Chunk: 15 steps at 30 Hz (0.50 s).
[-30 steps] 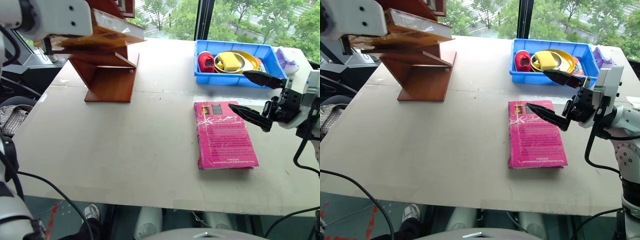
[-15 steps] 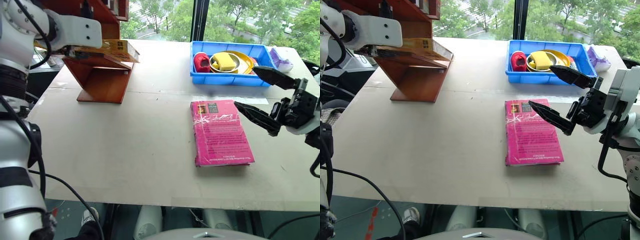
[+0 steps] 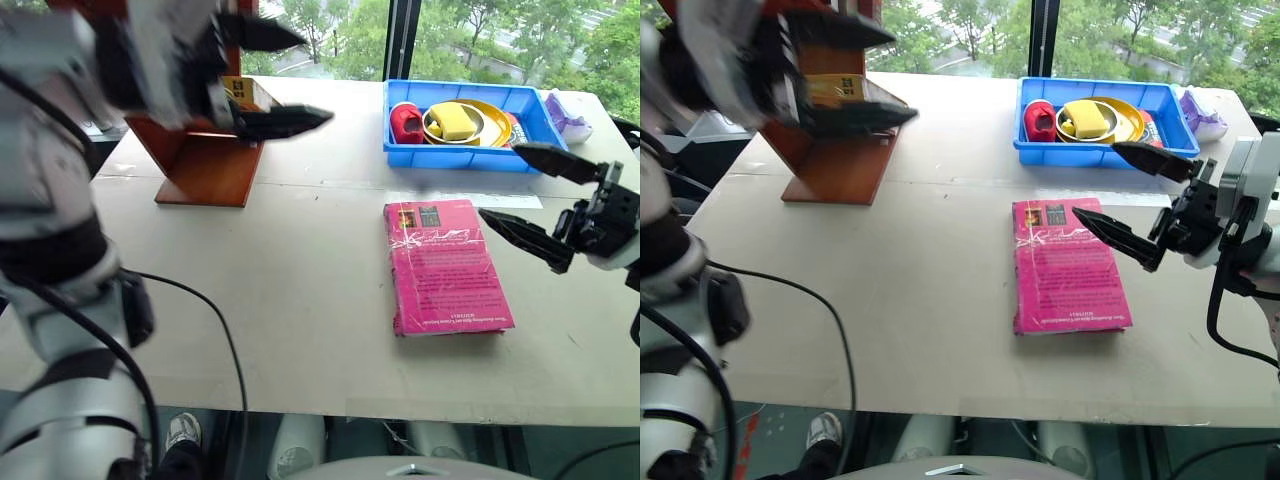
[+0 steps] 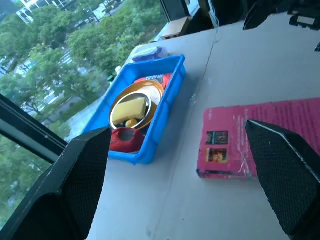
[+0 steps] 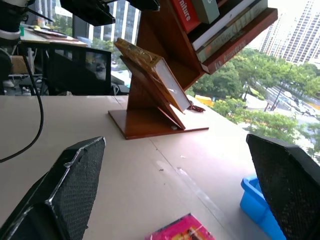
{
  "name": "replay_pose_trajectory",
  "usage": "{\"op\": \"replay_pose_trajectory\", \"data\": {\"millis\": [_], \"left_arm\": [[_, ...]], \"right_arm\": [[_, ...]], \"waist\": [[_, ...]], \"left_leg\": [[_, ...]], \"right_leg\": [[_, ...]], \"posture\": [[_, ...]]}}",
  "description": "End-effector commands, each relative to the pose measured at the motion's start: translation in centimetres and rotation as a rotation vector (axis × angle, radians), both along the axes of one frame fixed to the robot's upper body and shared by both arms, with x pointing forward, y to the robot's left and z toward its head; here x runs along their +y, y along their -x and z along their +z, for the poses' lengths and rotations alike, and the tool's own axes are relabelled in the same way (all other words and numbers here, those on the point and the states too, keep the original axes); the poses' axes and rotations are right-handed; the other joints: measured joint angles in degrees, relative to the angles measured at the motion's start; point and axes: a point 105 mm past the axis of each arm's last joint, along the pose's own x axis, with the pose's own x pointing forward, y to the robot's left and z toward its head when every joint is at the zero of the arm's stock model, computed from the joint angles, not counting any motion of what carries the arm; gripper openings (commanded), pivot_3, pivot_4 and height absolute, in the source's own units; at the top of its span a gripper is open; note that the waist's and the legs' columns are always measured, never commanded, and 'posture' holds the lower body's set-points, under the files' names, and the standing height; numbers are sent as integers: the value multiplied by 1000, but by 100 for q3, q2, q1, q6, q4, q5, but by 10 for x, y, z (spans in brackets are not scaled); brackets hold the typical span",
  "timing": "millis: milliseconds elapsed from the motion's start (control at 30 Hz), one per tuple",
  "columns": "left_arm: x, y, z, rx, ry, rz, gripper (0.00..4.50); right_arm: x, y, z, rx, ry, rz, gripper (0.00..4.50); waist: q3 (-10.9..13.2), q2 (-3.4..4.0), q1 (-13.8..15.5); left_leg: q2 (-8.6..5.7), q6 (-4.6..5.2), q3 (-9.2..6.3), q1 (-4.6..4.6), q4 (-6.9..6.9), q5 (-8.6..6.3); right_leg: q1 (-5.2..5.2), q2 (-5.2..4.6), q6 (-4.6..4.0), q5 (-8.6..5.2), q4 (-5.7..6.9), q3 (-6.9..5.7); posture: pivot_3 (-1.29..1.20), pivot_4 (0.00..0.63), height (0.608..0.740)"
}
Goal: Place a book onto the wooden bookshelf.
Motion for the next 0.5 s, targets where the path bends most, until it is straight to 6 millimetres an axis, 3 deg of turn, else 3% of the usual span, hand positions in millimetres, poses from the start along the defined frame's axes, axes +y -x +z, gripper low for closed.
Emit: {"op": "replay_pose_trajectory", "data": {"millis": [33, 133, 367, 500], "left_arm": [[-5, 10, -45, 121, 170, 51, 4380], [2, 14, -94, 224, 190, 122, 4380], [67, 26, -183, 430, 161, 355, 4380], [86, 33, -200, 471, 147, 382, 4380]], "right_arm": [[-30, 12, -13, 66, 106, -107, 4500], [-55, 24, -34, 165, 176, -194, 4500], [-106, 57, -67, 331, 287, -381, 4500], [-120, 66, -72, 366, 303, -423, 4500]], "waist": [[-12, 16, -2], [-8, 5, -31], [-12, 5, -21], [-15, 3, -13]], "left_leg": [[0, -1, -5, 11, 3, 0], [-5, 1, -16, 45, 0, -1], [-9, 1, -1, 112, -40, -2], [-7, 1, 3, 117, -39, -3]], "right_leg": [[7, 9, 0, 1, 7, 9], [49, 6, 1, 0, -1, 25], [89, 0, -19, -13, -12, 40], [87, -11, -25, -17, -13, 41]], "posture": [[0, 150, 740], [0, 150, 740], [0, 150, 740], [0, 150, 740]]}}
